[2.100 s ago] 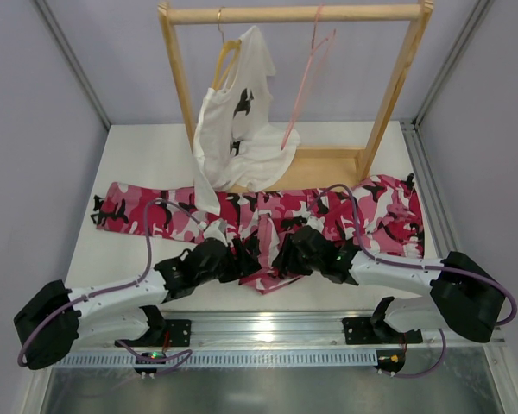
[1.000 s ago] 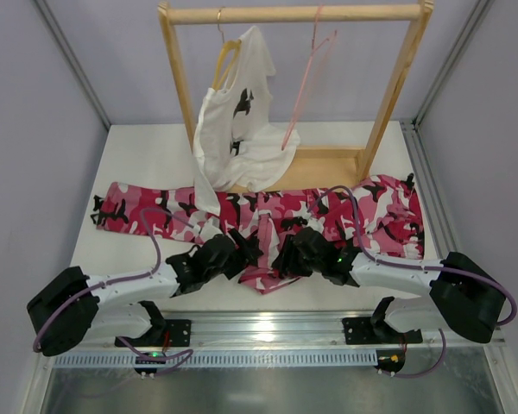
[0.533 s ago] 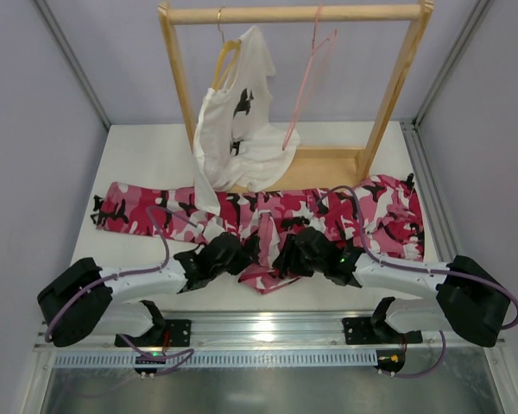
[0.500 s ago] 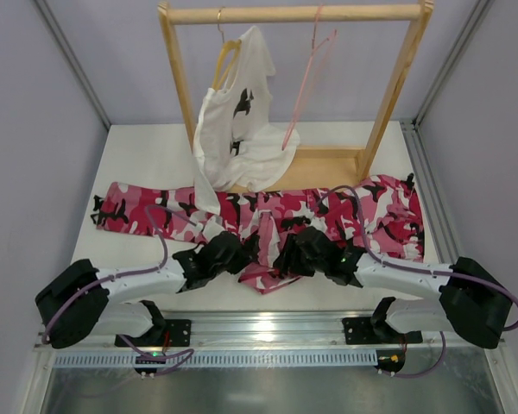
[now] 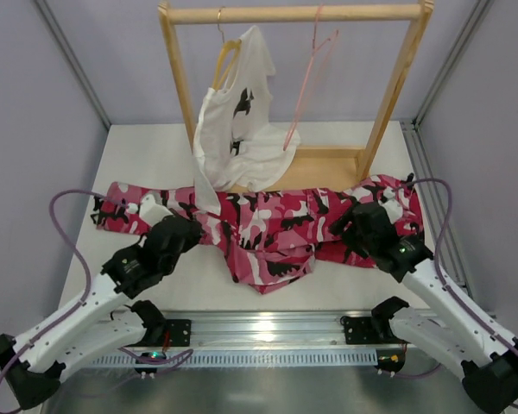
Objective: Place the trousers on the hanger
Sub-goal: Fold the trousers
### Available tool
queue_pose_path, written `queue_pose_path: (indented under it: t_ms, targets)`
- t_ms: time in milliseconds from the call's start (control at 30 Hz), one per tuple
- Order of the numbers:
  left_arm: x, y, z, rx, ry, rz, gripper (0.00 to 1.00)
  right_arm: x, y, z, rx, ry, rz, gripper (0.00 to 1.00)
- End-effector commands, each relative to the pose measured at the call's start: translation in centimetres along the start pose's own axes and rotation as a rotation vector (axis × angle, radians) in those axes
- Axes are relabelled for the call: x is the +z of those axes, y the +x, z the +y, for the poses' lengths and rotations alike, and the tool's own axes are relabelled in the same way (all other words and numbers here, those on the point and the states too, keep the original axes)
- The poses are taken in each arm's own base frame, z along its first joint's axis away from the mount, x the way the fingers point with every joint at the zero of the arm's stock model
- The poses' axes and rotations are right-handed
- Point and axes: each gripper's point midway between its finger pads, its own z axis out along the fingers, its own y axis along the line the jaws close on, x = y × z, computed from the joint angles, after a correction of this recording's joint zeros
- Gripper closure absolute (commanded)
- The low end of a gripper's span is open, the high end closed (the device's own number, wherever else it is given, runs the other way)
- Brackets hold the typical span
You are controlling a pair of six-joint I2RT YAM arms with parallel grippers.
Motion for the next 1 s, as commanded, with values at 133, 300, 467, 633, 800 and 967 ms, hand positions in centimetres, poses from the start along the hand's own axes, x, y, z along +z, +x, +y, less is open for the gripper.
queue_pose_path:
  t_ms: [133,300,467,633,800,967]
  targets:
    - [-5.3,-10.3,4.6,0.191,-0.205,-0.307,0.99,-2.4,-5.1,-10.7,0.166,0.411,-0.118,0.24]
    - [-8.0,-14.2,4.9,0.236,-0.262,-0.426,1.0,-3.0,-7.0,-15.2,0.303,0.563,-0.15,0.25]
    - [-10.0,-17.3,5.1,0.249,-0.333,-0.53,0.99,-4.5,-7.4,-19.4,0.369,0.72,-0.161,0.26]
    - [-10.5,-18.9,5.3,0.297,-0.442,-0.58,1.0,-4.9,-7.6,-21.4,0.452,0.772,-0.17,0.3]
    - [-12.5,-21.2,6.9,0.267,-0.541,-0.673,1.0,-3.1,-6.6,-21.8,0.492,0.748,-0.135,0.32]
    - [-14.5,-23.8,6.4,0.2,-0.553,-0.794,0.99,-1.3,-5.7,-22.5,0.51,0.749,-0.1,0.32]
